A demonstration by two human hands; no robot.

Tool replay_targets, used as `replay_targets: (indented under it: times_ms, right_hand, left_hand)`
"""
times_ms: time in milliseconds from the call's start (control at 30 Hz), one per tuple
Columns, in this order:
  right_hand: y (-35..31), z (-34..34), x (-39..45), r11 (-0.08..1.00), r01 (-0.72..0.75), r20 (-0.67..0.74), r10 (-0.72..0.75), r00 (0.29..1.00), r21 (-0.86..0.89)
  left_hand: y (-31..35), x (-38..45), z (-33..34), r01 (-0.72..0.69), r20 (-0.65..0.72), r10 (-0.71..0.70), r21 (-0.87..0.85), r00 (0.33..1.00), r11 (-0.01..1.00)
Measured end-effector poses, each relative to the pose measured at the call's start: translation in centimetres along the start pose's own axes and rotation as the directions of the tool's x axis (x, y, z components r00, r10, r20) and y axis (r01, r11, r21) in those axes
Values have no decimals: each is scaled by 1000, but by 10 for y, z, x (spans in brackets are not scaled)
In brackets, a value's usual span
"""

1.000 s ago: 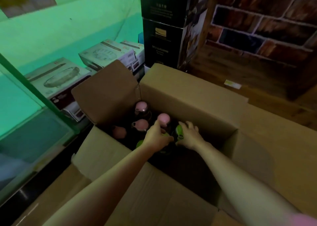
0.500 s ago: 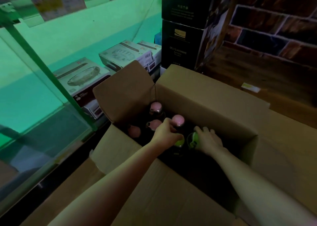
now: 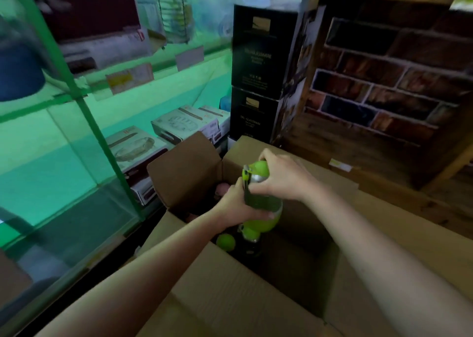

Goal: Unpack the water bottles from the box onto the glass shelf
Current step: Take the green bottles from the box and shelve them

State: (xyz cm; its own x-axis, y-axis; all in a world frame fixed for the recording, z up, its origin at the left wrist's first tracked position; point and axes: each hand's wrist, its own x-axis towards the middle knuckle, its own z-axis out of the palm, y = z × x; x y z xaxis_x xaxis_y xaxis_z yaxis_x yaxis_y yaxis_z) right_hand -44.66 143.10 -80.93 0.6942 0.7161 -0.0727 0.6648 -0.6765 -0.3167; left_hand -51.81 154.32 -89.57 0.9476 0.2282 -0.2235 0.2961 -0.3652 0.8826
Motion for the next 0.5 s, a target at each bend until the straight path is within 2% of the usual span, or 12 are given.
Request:
replay_targets:
  times_ms: [133, 300, 500]
  right_hand:
    - [-49, -34, 0, 994, 86, -132, -77, 988, 64]
    - [-105, -66, -1, 880, 306, -213, -241, 947, 363]
    - [-179, -93, -10, 779, 509, -207, -465, 861, 366]
  left_hand:
    - [25, -34, -54, -120, -86, 109, -128, 990, 984]
    - [46, -82, -126, -221, -236, 181, -159, 955, 962]
    - [73, -159, -195, -297, -407, 213, -155, 888, 942]
